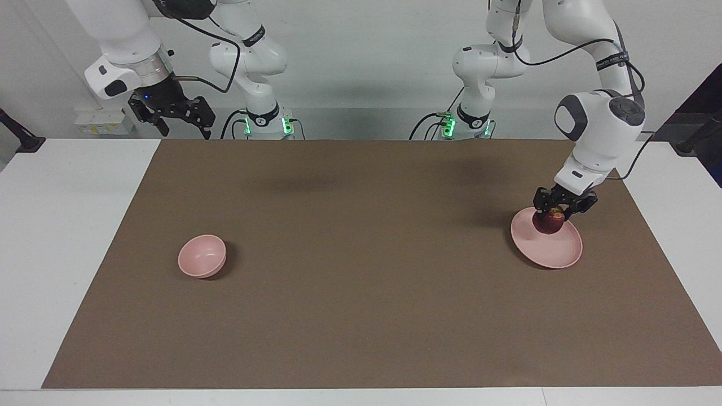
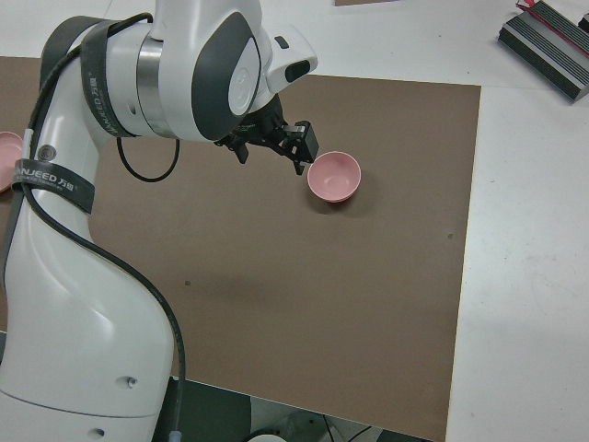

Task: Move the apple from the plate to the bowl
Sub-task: 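Reach the left gripper into the pink bowl and grasp the red apple, then lift the apple with the left gripper while the right gripper approaches it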

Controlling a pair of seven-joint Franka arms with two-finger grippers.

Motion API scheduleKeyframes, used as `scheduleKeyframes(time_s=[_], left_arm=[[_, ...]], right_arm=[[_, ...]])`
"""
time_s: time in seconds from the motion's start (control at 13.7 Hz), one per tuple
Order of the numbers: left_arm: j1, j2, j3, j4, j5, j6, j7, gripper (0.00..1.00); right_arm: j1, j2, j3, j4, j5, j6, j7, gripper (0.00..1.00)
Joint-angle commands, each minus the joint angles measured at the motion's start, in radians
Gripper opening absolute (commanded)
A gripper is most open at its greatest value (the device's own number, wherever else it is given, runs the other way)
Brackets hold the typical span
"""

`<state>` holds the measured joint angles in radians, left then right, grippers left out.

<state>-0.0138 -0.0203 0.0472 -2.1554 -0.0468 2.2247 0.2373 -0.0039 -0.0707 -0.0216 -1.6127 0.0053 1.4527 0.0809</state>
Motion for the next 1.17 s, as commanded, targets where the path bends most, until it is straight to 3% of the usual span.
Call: scheduleKeyframes(time_s=[0.0,0.29,0.59,1.1], left_arm=[[-0.003,-0.059,-0.058,0.005,-0.108,-0.06,-0.015,0.0],[-0.003,-0.066,-0.176,0.009,-0.349,-0.066,-0.082,0.0],[-0.005,-0.063,-0.286,0.031,-0.623,-0.063,-0.138,0.0],[-0.005,-0.055,-0.375,0.06,-1.031,-0.05,-0.133,0.0]], right_arm=[[-0.004,-0.023,0.002,-0.024,0.025,-0.002,-0.006,1.0],[-0.002,-0.014,0.003,-0.045,0.073,0.005,0.031,1.0],[0.028,-0.015,0.009,-0.13,0.191,0.072,0.278,1.0],[0.073,0.054,0.009,-0.2,0.447,0.129,0.474,1.0]])
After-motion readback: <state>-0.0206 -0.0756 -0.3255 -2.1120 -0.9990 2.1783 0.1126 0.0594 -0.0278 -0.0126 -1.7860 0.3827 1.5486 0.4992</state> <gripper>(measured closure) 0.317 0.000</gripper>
